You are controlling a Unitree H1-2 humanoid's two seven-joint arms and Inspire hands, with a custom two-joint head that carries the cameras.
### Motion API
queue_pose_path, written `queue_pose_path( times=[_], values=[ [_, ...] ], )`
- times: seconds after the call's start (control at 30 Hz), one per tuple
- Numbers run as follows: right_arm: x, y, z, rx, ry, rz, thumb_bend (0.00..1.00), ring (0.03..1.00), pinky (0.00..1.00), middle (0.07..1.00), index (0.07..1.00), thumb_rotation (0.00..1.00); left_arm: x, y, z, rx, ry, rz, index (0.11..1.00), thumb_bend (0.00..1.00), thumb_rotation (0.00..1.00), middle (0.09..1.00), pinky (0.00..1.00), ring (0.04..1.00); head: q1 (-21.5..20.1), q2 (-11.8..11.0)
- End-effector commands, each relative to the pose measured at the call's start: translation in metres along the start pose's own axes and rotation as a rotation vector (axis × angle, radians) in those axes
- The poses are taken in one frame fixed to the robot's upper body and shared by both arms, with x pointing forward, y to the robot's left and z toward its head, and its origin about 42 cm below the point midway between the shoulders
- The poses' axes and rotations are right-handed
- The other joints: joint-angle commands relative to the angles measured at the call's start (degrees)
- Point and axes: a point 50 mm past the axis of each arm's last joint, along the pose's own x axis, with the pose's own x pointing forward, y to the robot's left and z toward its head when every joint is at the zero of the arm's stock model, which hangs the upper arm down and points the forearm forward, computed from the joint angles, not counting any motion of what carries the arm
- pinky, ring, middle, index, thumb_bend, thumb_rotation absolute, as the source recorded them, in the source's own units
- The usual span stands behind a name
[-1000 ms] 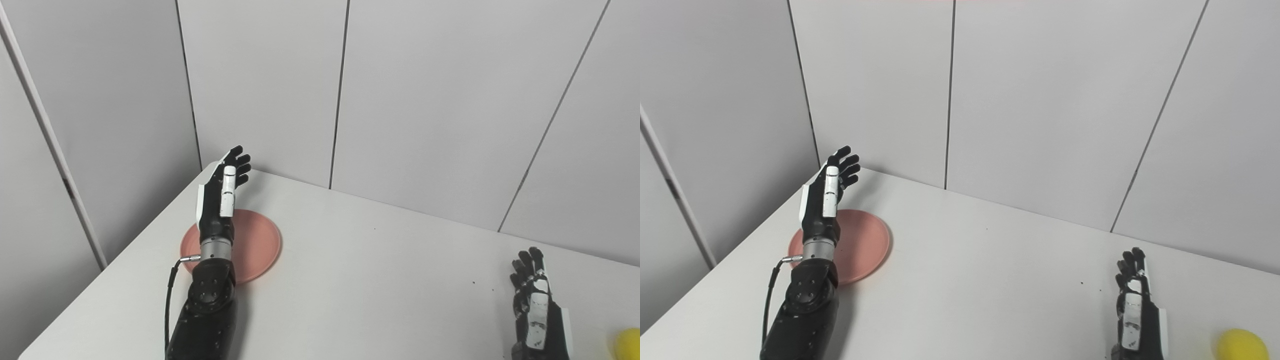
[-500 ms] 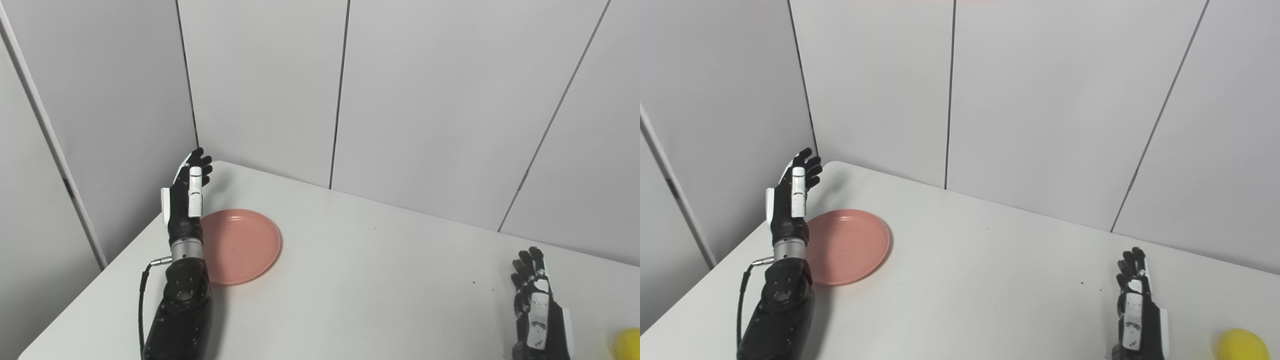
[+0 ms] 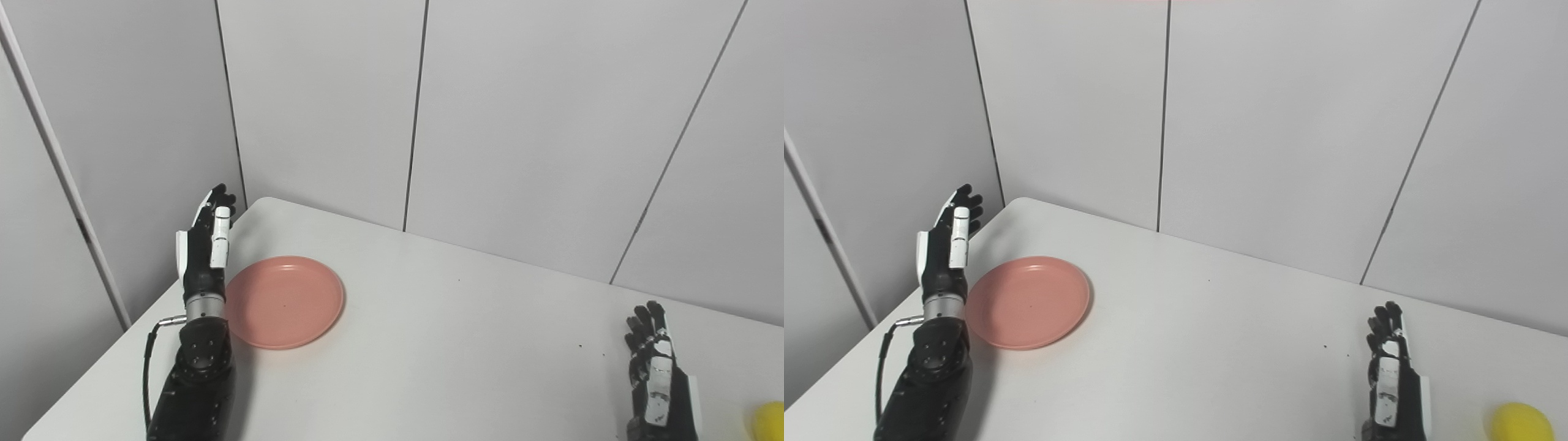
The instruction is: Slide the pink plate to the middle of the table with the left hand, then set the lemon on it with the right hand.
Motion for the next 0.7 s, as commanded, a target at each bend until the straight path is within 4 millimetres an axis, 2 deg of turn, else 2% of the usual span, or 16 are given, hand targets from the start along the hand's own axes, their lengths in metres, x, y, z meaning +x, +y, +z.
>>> queue_pose_path(
  times=[0.0,0.67],
  values=[
    [-0.021,-0.009,-0.023,-0.004,0.063,-0.005,0.72,0.963,0.99,0.955,0.962,0.99,0.017,0.009,0.023,0.014,-0.077,-0.002,0.828,0.72,1.00,0.825,0.82,0.824,0.07,0.00],
    [-0.018,-0.007,-0.022,-0.017,0.061,-0.010,0.74,0.954,0.98,0.943,0.953,0.98,0.021,0.032,0.006,0.058,0.023,-0.082,0.846,0.74,1.00,0.846,0.86,0.861,-0.02,-0.18]
  ],
)
